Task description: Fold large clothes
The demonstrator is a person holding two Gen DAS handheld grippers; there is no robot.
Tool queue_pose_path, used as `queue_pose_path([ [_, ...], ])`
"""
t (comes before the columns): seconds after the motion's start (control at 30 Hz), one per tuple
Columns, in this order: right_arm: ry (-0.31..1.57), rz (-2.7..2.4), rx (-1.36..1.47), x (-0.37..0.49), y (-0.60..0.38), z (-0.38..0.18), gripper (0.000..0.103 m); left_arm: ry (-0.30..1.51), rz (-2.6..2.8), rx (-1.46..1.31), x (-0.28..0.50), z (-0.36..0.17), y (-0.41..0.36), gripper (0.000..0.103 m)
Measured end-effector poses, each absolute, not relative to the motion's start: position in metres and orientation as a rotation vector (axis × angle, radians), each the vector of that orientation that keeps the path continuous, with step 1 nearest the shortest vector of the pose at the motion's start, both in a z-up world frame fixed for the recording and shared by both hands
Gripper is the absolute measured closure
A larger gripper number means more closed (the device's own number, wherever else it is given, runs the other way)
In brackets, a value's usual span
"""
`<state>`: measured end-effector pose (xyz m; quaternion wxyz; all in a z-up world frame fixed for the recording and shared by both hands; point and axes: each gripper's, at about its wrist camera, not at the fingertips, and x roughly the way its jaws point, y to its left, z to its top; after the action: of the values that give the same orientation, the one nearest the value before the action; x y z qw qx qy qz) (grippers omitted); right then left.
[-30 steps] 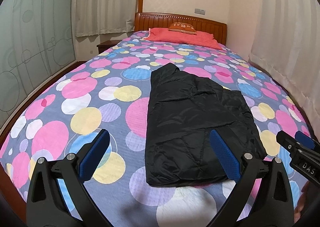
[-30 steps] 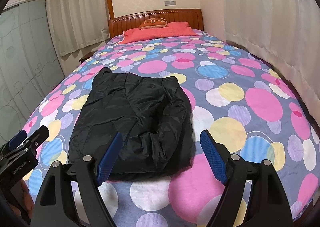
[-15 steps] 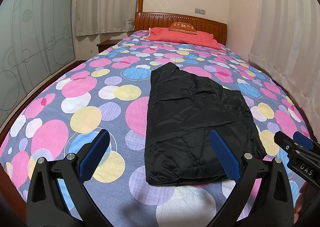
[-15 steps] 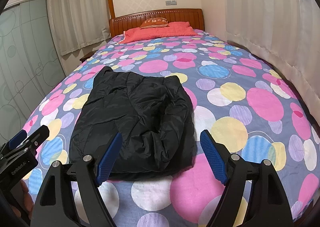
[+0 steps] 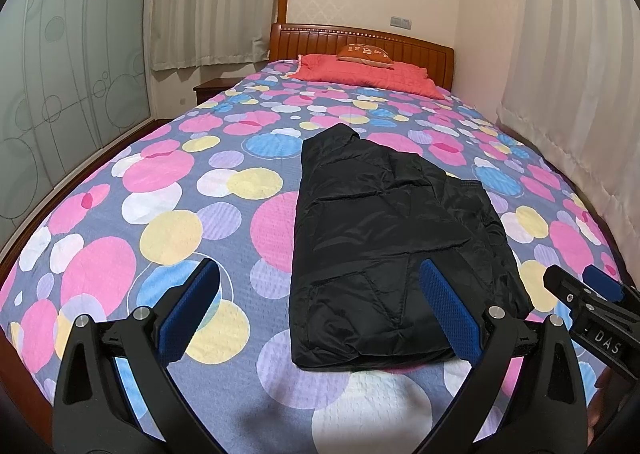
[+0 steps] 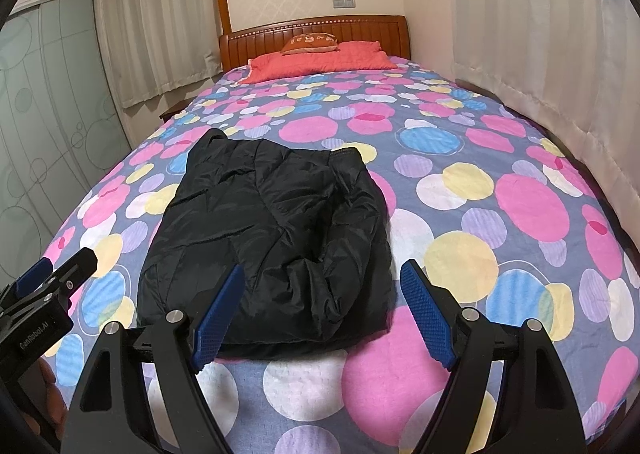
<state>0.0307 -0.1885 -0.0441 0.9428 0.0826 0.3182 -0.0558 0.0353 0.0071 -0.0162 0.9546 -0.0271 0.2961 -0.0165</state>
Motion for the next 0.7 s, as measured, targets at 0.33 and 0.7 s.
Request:
queue_pose_path([
  [0.33, 0.65, -0.115, 0.166, 0.0308, -0.186, -0.0455, 0.024, 0.6, -0.04, -0.059, 0.0327, -0.0155, 0.0046, 0.003],
  [0.7, 0.65, -0.114, 0.166, 0.0302, -0.1847, -0.0452, 0.024, 0.597, -0.031, -0.053, 0.0311, -0.0144, 0.0022, 0.003],
])
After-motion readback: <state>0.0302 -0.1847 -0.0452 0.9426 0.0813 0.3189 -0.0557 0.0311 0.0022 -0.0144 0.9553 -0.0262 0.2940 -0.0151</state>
